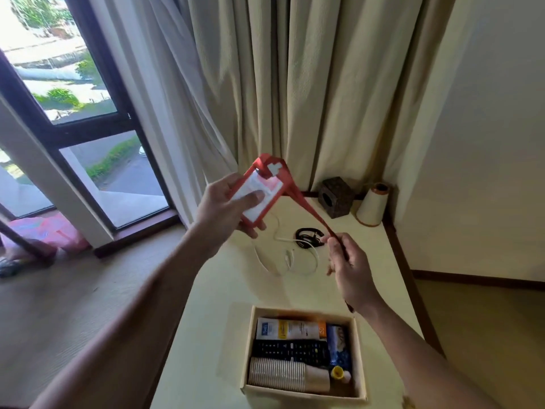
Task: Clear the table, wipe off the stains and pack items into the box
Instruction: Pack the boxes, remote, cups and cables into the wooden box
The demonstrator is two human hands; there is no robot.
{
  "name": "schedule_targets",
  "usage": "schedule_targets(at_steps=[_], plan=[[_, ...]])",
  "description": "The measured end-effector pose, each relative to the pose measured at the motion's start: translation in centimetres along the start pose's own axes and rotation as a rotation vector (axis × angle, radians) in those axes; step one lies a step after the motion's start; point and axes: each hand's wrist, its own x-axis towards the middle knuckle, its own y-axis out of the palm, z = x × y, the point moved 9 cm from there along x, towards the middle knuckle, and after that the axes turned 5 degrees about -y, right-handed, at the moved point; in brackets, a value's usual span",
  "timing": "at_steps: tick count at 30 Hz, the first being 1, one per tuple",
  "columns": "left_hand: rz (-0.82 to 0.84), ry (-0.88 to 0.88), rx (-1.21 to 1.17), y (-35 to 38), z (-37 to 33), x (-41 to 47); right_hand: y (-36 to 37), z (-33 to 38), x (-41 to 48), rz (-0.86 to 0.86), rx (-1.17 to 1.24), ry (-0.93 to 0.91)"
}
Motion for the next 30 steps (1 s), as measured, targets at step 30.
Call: schedule_targets(at_steps=[30], plan=[[0.153,-0.104,0.357,0.7,2.9,0.4,1.9,-0.8,0.5,0.276,-0.395,0.085]])
